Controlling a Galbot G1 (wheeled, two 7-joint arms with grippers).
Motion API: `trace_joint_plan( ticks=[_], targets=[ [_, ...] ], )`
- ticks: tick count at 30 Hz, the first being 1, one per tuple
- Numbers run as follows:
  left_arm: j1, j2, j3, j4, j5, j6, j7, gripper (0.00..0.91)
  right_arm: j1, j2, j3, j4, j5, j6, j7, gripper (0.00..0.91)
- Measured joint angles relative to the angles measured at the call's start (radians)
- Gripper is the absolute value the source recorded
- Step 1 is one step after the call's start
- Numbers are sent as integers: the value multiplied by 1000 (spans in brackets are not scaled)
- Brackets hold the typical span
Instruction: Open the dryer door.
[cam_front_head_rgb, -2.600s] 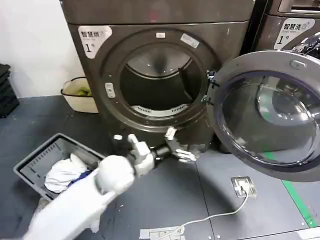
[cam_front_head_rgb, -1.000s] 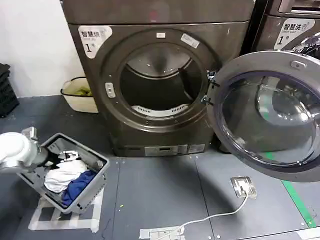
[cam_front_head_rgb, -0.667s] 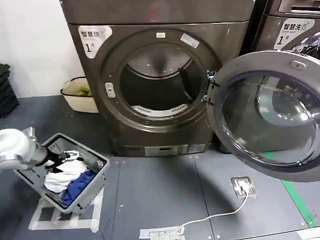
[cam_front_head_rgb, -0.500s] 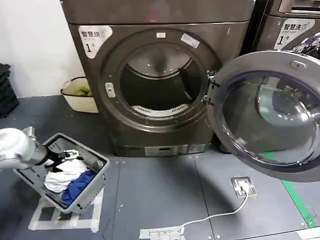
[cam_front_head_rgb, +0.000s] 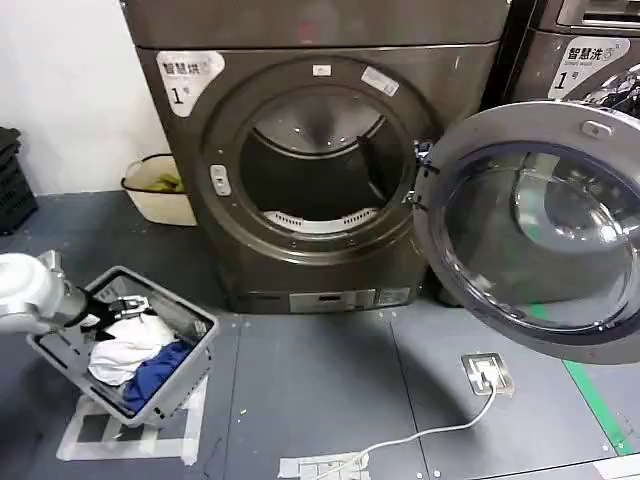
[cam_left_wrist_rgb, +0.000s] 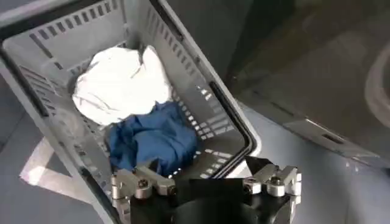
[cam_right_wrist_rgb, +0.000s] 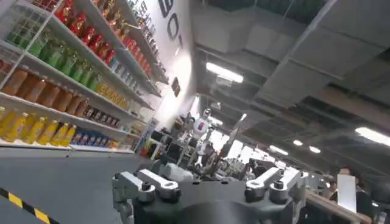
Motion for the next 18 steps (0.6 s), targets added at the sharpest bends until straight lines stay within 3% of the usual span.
trace_joint_plan(
  ticks=[18],
  targets=[
    [6,-3,1,24,23,0,7,907,1,1,-1,-4,-8,15,-12,907]
  ],
)
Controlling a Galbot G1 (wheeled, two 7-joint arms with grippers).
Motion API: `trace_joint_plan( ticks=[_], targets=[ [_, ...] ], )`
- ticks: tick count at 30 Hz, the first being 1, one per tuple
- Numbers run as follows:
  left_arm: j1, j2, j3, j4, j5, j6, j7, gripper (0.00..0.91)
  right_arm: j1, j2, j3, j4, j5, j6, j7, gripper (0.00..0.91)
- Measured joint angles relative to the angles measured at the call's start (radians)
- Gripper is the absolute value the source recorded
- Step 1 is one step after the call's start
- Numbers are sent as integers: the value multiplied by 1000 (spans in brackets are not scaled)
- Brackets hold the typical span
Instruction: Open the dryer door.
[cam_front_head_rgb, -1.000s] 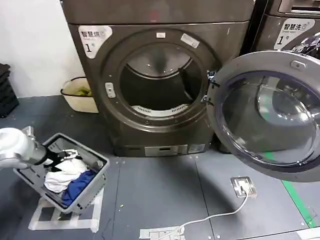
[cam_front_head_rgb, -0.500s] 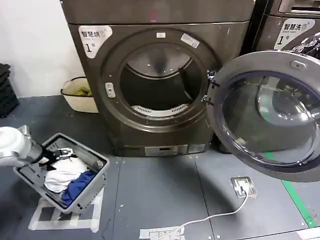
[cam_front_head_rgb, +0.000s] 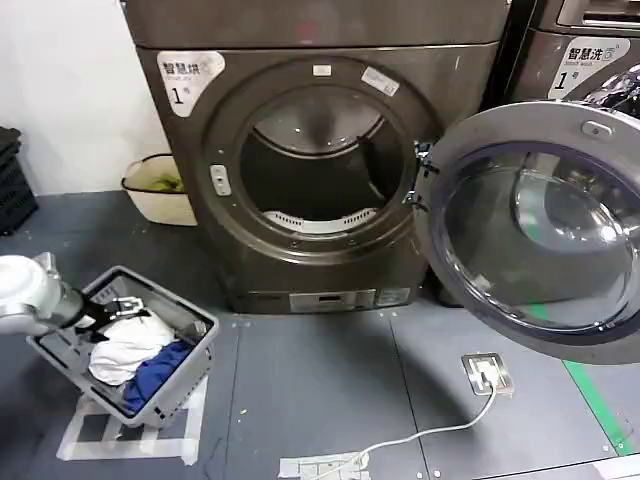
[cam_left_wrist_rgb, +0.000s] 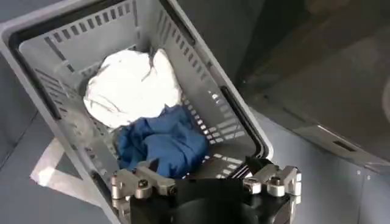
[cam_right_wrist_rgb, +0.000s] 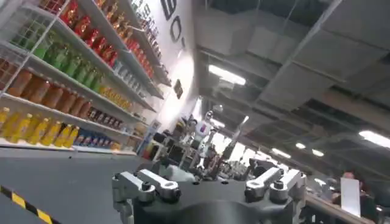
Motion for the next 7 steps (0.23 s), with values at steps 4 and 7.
trace_joint_plan(
  ticks=[4,7],
  targets=[
    [0,-1,0,3,4,0,2,907,-1,0,0,-2,0,2,-1,907],
    [0,-1,0,7,9,0,4,907,-1,0,0,-2,0,3,-2,907]
  ],
)
